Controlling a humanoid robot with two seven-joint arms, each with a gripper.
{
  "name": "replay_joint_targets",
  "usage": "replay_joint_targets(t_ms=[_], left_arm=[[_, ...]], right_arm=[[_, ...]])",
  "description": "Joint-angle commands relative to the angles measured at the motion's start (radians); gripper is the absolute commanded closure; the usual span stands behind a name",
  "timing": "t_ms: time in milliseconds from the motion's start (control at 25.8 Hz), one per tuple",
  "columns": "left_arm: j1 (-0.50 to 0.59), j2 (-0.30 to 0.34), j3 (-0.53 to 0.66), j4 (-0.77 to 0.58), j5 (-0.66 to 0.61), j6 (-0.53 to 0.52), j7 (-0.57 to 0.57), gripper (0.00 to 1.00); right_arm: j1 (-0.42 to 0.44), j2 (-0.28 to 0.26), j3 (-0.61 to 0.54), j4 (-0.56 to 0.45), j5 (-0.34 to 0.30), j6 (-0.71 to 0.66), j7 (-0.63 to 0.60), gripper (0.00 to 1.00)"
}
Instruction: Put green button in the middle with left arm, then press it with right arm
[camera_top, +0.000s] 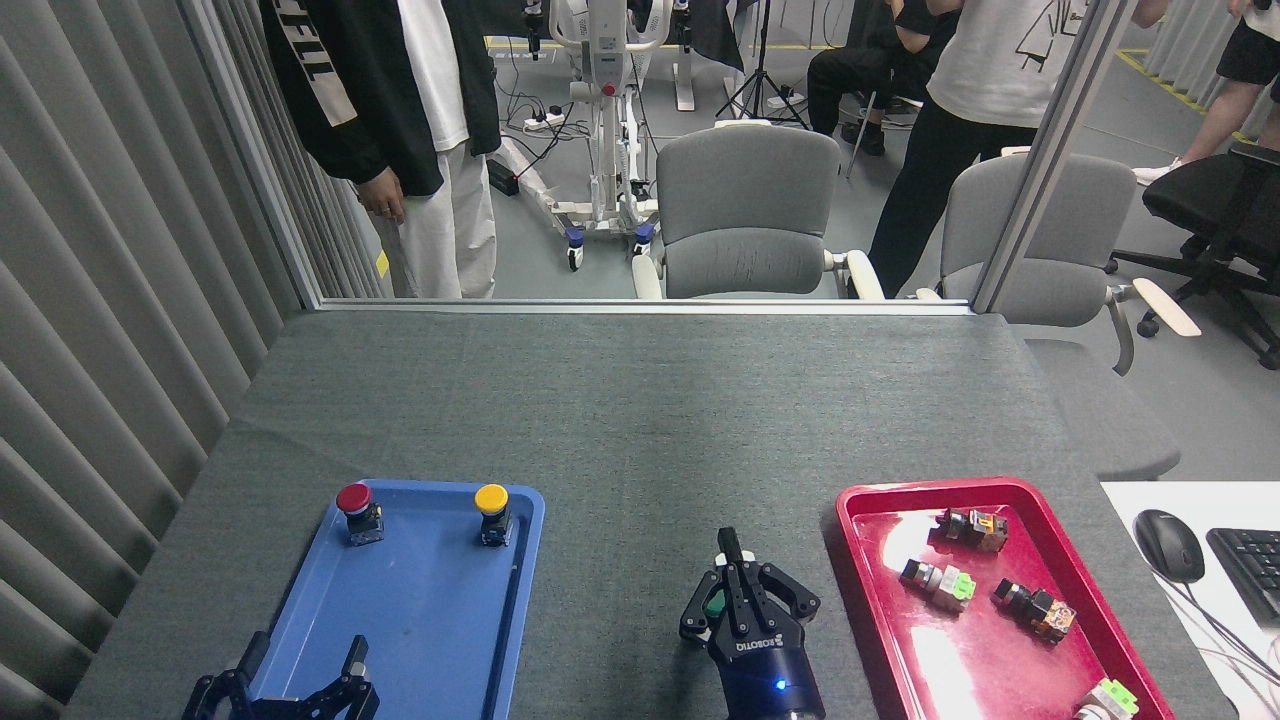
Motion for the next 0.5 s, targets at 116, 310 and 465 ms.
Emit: replay_joint_targets(t_ms=[116,310,465], left_arm=[[0.001,0.0,0.001,0.002,0.006,-0.004,0.002,0.01],[0.001,-0.002,0.001,0.005,0.006,-0.001,0.0,0.01],[0.001,-0.005,0.001,0.01,0.006,0.002,0.002,0.01]], right_arm=[[0.024,-0.014,-0.057,-0.064,-0.003,0.015,-0.031,0.82],[0.092,-0.043,-0.13,-0.13,-0.007,0.014,-0.078,0.11],[0.118,-0.08,-0.173,-0.137,-0.017,0.003,-0.075,0.0]])
